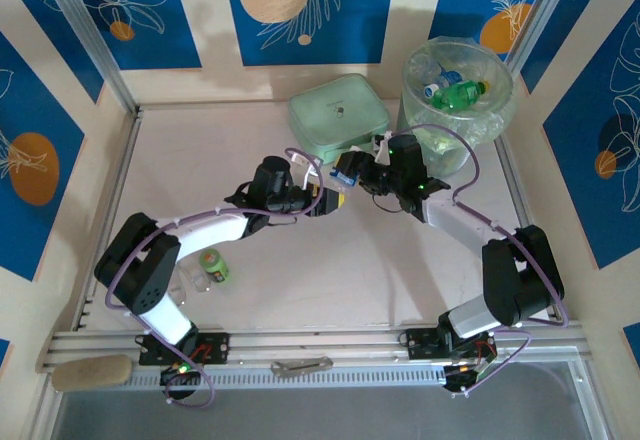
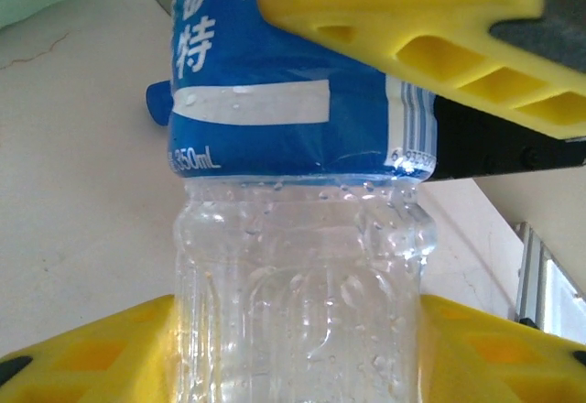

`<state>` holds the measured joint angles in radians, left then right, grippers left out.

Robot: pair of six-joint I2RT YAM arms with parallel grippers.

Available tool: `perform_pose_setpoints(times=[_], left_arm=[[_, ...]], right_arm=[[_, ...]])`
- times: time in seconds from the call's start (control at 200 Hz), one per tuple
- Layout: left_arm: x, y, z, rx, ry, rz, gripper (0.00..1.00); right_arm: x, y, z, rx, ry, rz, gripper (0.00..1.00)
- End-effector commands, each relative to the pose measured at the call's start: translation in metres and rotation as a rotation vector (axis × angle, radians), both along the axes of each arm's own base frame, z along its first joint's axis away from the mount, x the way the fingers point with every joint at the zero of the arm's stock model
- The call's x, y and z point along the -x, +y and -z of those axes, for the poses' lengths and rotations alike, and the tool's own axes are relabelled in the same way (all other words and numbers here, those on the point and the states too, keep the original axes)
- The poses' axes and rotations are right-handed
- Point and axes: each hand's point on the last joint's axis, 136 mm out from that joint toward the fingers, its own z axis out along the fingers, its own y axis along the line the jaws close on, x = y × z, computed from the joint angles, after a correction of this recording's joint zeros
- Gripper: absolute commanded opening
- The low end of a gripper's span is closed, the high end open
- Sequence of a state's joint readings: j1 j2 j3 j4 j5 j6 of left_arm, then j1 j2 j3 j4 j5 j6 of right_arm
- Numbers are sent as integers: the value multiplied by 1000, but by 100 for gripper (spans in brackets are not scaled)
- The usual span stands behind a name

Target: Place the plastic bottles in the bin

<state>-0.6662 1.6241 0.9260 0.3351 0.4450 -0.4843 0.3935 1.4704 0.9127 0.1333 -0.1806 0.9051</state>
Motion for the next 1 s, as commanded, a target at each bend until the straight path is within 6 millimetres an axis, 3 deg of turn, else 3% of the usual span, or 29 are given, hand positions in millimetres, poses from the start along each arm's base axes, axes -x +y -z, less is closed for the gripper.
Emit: perform_pose_setpoints(times=[0.0, 0.105, 0.315, 0.435, 0.57, 0.77, 0.895, 0.995], left_arm=[[7, -5, -24, 59, -40, 32, 67], [5, -1, -29, 72, -48, 2, 100], [-13, 36, -30, 82, -36, -170, 99], [-28, 65, -14, 24, -5, -306, 99], [-37, 93, 5, -57, 12, -443, 99], [-34, 103, 9, -32, 17, -495, 99], [-34, 102, 15, -16, 40, -496, 99], [-32, 99, 19, -3, 58, -487, 99]], right_arm=[[-1, 4, -7, 15, -26, -19, 63], [-1, -2, -10, 34, -39, -8, 62], [-2, -38, -38, 85, -110, 55, 61], [-3, -70, -81, 116, -207, 106, 60], [-3, -108, -144, 182, -349, 177, 60], [-16, -167, -230, 230, -547, 334, 61], [-38, -194, -266, 239, -626, 434, 60], [-62, -205, -283, 261, -666, 491, 60]])
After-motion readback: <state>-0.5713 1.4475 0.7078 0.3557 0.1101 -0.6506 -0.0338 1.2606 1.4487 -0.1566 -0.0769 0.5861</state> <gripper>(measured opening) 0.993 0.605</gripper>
